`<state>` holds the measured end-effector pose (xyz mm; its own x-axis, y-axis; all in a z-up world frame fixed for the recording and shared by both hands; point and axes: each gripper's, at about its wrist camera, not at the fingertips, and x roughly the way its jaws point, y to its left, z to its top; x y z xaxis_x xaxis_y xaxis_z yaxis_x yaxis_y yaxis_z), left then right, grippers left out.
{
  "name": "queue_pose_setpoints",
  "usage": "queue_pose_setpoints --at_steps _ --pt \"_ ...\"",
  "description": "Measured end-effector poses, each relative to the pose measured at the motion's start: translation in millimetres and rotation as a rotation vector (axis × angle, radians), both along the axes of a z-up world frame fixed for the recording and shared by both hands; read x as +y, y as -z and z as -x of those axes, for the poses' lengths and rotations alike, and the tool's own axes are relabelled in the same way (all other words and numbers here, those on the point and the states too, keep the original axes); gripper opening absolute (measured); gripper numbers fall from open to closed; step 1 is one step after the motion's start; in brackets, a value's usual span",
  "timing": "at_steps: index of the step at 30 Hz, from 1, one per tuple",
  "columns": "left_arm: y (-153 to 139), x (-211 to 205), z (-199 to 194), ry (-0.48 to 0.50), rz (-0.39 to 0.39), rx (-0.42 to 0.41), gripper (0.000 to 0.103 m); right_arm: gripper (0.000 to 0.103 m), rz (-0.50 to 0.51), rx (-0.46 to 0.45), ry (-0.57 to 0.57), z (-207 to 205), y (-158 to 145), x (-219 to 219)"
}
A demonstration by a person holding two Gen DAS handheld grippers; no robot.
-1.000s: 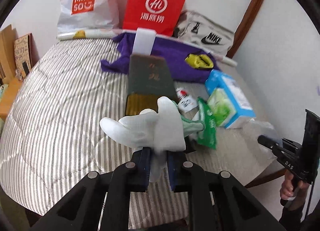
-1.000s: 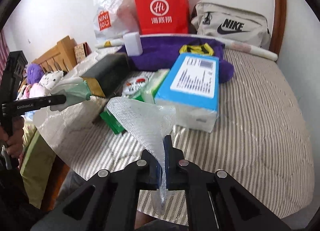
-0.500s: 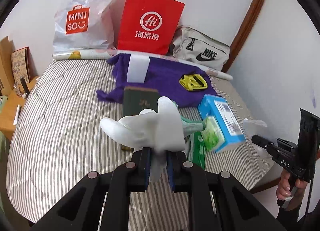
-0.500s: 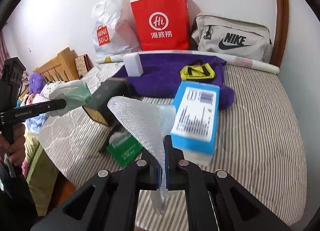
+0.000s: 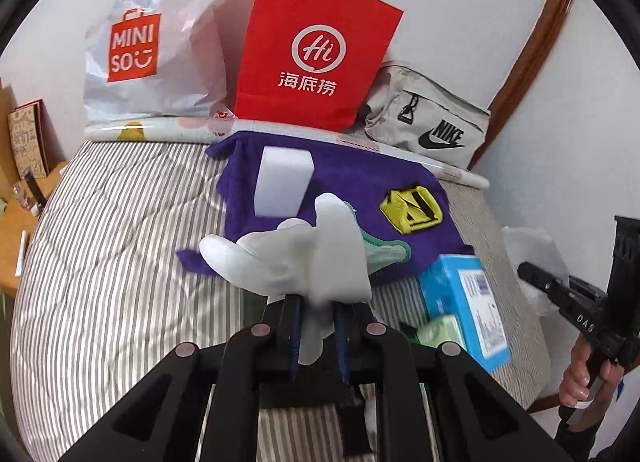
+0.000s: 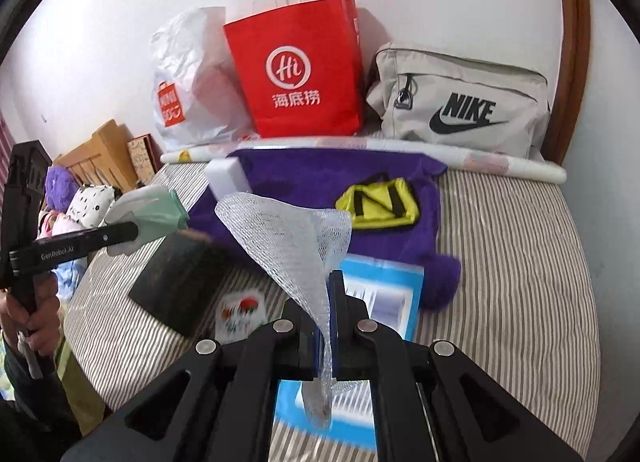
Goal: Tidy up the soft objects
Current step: 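Carry the white glove and clear mesh bag over the purple towel with both tools, then release the glove by the block with the left tool while the right tool drops the bag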
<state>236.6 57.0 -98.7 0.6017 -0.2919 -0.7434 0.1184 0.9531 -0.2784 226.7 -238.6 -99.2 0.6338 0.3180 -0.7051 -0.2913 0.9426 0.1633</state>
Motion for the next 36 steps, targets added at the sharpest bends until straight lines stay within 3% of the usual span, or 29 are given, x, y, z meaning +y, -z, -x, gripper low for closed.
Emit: queue_pose_setpoints --at_steps 21,36 --pt "53 -6 -116 -0.019 -0.017 0.127 0.014 0.004 0.074 0.091 0.033 -126 48 7" --pt "78 -22 -135 0.065 -0.075 0.206 0.017 0.007 0.123 0.186 0.014 -169 72 14"
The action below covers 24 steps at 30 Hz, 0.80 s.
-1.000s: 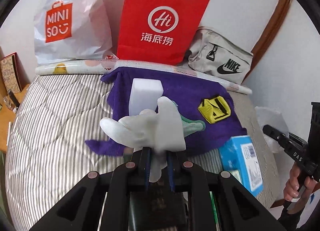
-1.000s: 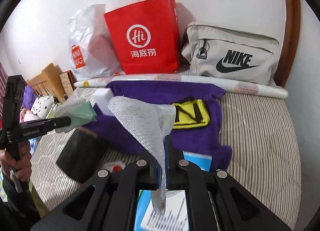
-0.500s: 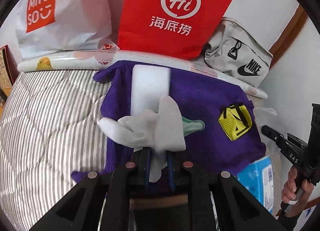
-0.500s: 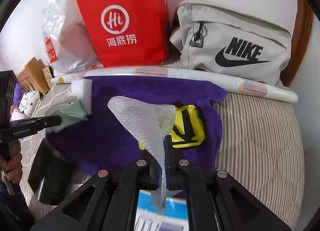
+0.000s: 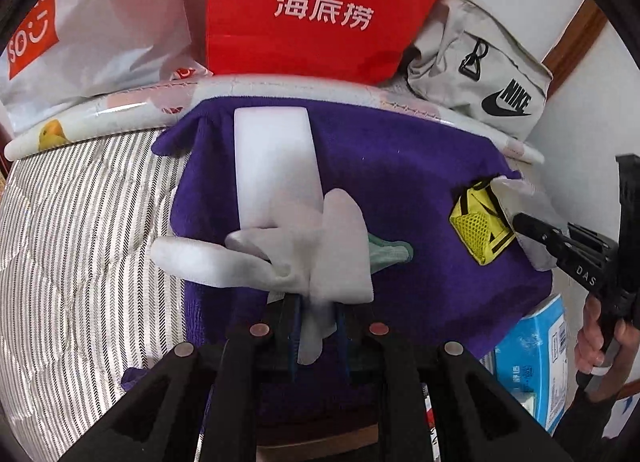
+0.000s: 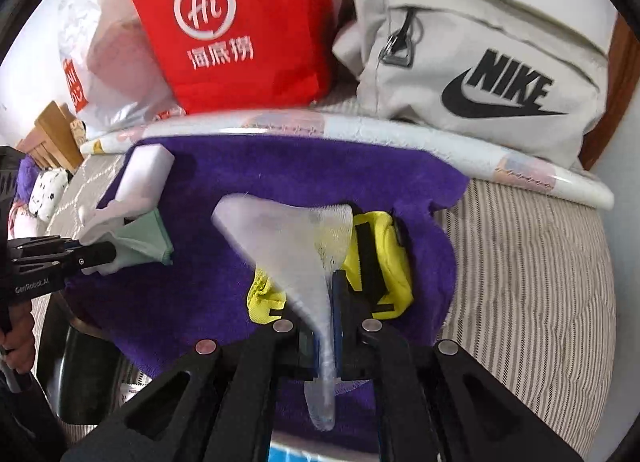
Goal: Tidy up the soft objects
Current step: 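Release the glove by the block with the left tool while the right tool drops the bag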
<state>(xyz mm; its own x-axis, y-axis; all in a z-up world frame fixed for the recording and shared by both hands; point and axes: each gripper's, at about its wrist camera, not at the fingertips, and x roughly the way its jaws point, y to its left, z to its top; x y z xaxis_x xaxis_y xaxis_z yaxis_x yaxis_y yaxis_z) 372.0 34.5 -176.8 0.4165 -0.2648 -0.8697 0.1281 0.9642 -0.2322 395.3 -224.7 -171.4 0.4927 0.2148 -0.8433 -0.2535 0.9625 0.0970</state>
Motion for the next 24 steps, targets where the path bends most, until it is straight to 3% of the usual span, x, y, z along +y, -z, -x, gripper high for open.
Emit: queue_pose_setpoints --at_steps 4,8,11,16,24 --pt "4 -1 -4 0.003 -0.012 0.02 0.019 0.01 0.021 0.026 -0.02 -6 7 8" --pt "5 2 -6 -0.006 -0.016 0.041 0.037 0.06 -0.004 0.031 -0.052 -6 10 10" --pt "2 5 -4 -0.014 -0.016 0.034 0.053 0.063 -0.02 0.012 -0.07 -2 5 9" --pt "-4 9 -1 -0.02 -0.006 0.045 0.058 0.071 -0.065 -0.003 -0.091 4 -8 9" --pt "-26 20 16 -0.053 -0.027 0.007 0.058 0.072 -0.116 -0.026 -0.074 17 -30 5"
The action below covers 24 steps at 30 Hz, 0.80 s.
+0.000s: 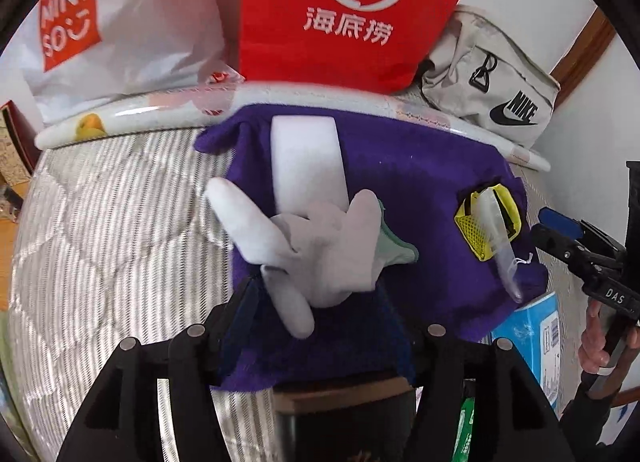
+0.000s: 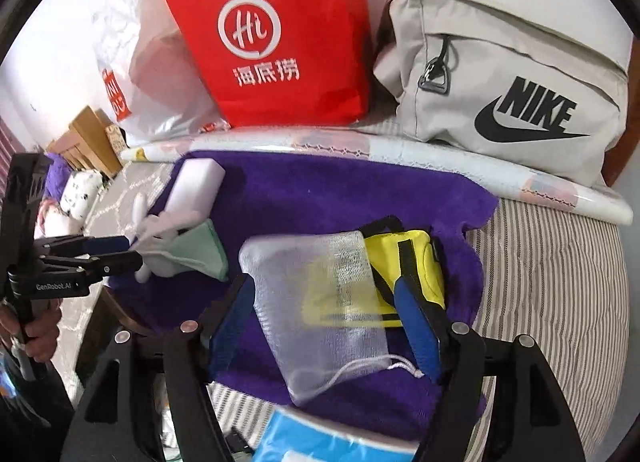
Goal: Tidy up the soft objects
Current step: 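Release the glove by the block with the left tool while the right tool drops the bag, then withdraw both open tools toward the tin box and packets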
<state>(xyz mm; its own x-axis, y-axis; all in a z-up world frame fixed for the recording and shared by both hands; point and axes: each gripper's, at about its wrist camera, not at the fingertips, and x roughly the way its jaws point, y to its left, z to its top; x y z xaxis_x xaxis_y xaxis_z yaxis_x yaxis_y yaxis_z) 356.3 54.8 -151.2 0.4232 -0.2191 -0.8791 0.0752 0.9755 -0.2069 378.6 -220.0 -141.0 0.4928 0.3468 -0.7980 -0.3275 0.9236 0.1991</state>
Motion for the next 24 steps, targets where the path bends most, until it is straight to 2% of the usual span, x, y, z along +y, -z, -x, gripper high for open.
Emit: queue_pose_setpoints --at_steps 8,12,14,16,18,24 --pt "-30 -1 40 0.013 -0.037 -0.108 0.058 0.072 -0.047 -0.045 0.018 43 -27 -7" --pt "-44 -7 71 0.028 -0.016 -0.184 0.058 0.072 -0.026 -0.068 0.031 72 -36 -7" --pt "-49 -12 90 0.041 -0.032 -0.213 0.058 0.072 -0.011 -0.079 0.032 91 -39 -7" --pt "-51 -17 104 0.052 -0.039 -0.208 0.058 0.072 -0.015 -0.072 0.025 107 -40 -8" --pt "-52 -18 120 0.062 -0.01 -0.195 0.058 0.072 -0.038 -0.064 0.018 127 -38 -9" --pt "-37 -19 160 0.063 0.017 -0.152 0.058 0.072 -0.002 -0.068 0.013 174 -27 -4"
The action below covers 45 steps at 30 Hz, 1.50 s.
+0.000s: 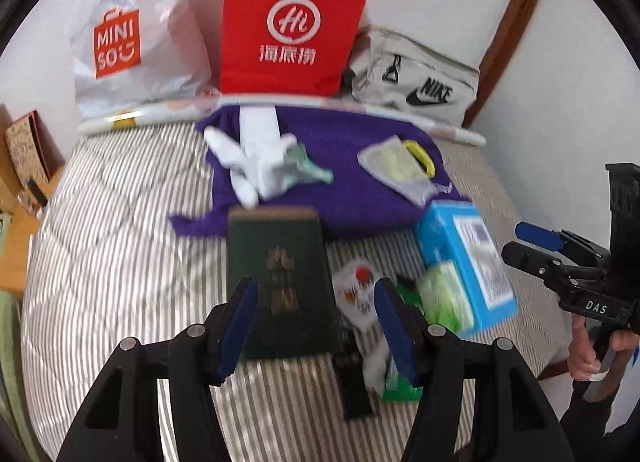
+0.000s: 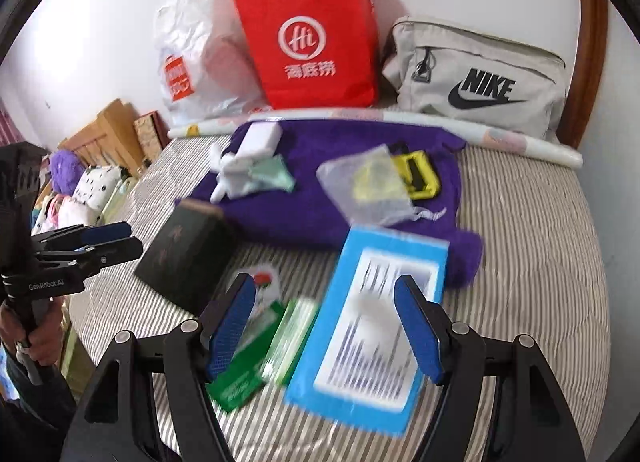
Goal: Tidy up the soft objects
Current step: 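Withdraw both open tools toward the tin box and packets, then grasp the light green tissue packet with the right tool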
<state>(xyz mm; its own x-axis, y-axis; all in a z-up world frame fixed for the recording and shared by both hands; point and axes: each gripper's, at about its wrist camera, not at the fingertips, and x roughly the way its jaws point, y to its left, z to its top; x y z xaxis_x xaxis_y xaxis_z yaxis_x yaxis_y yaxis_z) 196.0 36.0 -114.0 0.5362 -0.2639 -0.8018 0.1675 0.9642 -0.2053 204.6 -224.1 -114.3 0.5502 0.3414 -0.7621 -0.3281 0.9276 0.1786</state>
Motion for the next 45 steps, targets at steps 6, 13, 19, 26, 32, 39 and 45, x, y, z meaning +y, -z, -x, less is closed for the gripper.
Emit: queue_pose_setpoints --at_steps 6,13,19,26,32,39,45 --pt "26 -7 36 0.037 -0.006 0.035 0.058 0.072 0.02 -0.01 0.008 35 13 2" --pt "69 -31 49 0.102 -0.016 0.1 0.058 0.072 -0.011 -0.002 -0.017 63 30 3" --pt "94 -49 50 0.129 -0.08 0.132 0.056 0.072 -0.025 0.012 -0.001 78 41 -2" --pt "93 -41 59 0.126 -0.143 0.107 0.021 0.072 -0.044 0.038 0.033 79 49 -12" --pt "93 -24 57 0.112 -0.106 0.115 0.021 0.072 -0.052 0.036 0.03 81 51 -13" --pt "97 -41 51 0.127 -0.182 0.071 0.026 0.071 -0.041 0.038 0.02 85 52 -8" --pt "94 -37 51 0.114 -0.192 0.058 0.02 0.071 -0.052 0.015 0.01 89 45 1"
